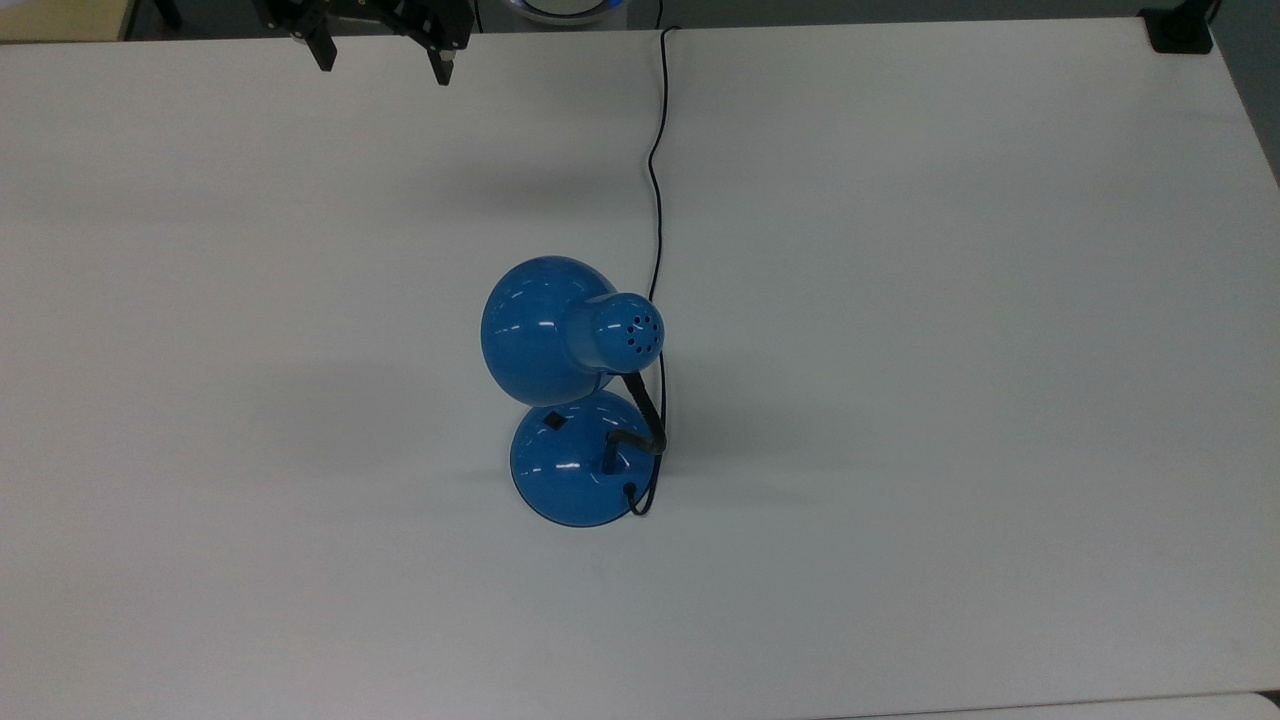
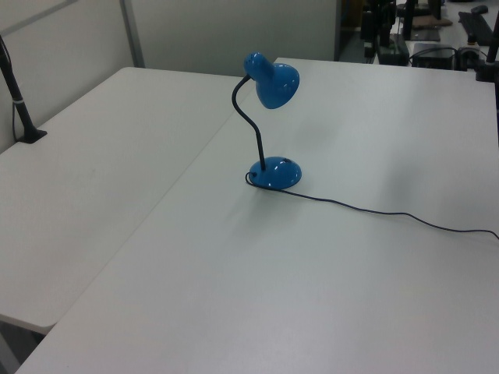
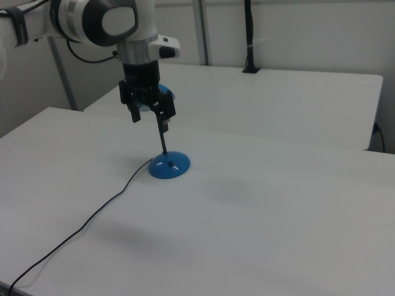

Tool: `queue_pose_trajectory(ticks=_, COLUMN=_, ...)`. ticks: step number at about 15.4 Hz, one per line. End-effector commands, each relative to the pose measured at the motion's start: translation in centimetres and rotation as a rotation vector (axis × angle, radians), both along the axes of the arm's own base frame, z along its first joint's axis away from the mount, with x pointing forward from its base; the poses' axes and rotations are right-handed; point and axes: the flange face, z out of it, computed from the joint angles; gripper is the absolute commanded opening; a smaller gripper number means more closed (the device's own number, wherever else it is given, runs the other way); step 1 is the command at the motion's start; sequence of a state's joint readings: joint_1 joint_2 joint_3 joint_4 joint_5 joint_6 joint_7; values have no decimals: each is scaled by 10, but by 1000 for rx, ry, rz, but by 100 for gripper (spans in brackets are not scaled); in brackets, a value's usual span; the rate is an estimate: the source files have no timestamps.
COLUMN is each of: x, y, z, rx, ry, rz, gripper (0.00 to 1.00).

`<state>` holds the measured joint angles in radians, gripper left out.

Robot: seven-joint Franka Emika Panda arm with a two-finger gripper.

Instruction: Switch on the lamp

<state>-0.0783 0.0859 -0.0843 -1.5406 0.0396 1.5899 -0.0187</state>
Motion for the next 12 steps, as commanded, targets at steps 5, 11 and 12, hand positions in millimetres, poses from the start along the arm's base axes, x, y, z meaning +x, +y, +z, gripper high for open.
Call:
queue_pose_trajectory(ticks=5, x=-10, y=-4, z=10, rx=-15, ry=-2, rz=-11, gripper=100)
queue_pose_trajectory(ticks=11, x=-11, y=-8, z=12, rx=-8, ry=-6, rz=-15, gripper=100)
queue_pose_trajectory(ticks=12, x=-11, y=-7, z=10, rx=-6, ry=-5, rz=-6, gripper=100)
